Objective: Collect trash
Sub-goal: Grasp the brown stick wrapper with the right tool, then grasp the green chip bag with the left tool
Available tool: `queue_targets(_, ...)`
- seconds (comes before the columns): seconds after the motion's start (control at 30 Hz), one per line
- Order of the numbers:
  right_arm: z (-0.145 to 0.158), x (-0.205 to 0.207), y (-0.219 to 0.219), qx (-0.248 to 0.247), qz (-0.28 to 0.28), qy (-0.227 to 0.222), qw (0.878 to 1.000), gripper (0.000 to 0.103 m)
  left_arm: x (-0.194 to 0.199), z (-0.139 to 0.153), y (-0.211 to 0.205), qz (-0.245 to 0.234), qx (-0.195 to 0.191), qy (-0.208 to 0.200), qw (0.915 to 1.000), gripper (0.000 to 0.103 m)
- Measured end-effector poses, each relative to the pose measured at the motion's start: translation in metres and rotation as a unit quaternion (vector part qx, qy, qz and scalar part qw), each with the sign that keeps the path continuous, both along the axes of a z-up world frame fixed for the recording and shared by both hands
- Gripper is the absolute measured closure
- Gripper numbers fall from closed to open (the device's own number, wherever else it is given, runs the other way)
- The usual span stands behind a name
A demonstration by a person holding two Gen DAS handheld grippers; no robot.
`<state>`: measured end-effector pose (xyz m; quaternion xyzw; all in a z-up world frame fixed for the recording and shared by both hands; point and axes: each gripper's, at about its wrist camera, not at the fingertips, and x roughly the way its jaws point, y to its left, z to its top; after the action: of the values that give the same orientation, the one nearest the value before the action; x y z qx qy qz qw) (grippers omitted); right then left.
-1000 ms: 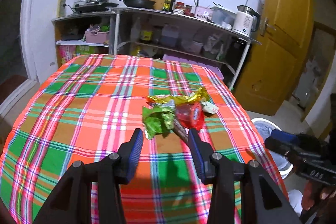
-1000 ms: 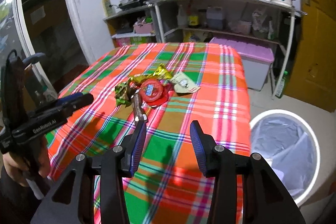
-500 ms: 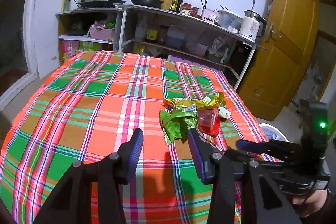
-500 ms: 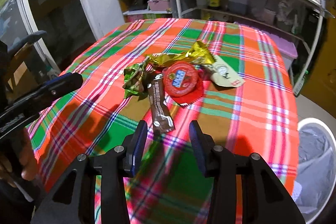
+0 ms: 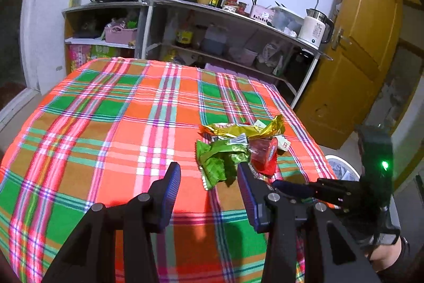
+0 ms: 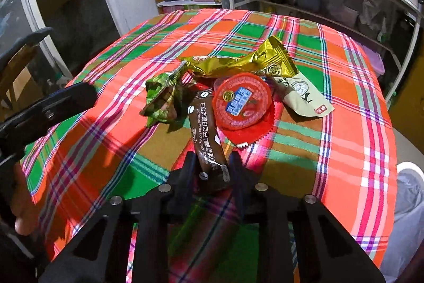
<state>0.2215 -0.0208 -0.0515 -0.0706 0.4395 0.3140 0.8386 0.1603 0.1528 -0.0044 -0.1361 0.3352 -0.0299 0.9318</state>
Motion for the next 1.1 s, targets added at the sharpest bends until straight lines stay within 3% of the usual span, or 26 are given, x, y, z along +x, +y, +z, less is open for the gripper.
queue_targets(0.13,0.002,-0.009,-0.009,0.009,0.007,0.002,1.000,0.078,0.013,-0.003,-0.011,-0.015,-0.004,0.006,0.9999,0.048)
queue_targets(0.6,0.010,-0.032,-0.066,0.034,-0.025,0.002,0.999,0.078,0.064,-0.028,-0.038,-0.003,0.052,0.051,0.9973,0.048)
queue_targets(0.87,0.011,-0.037,-0.088,0.045,-0.043,0.002,0.998,0.078,0.059,-0.030,-0.034,0.005,0.046,0.051,0.9976,0.065)
queue_targets(1.1,0.020,-0.047,-0.098,0.055,-0.050,-0.008,0.997,0.078,0.030,-0.016,-0.042,-0.012,0.032,0.026,0.9991,0.069)
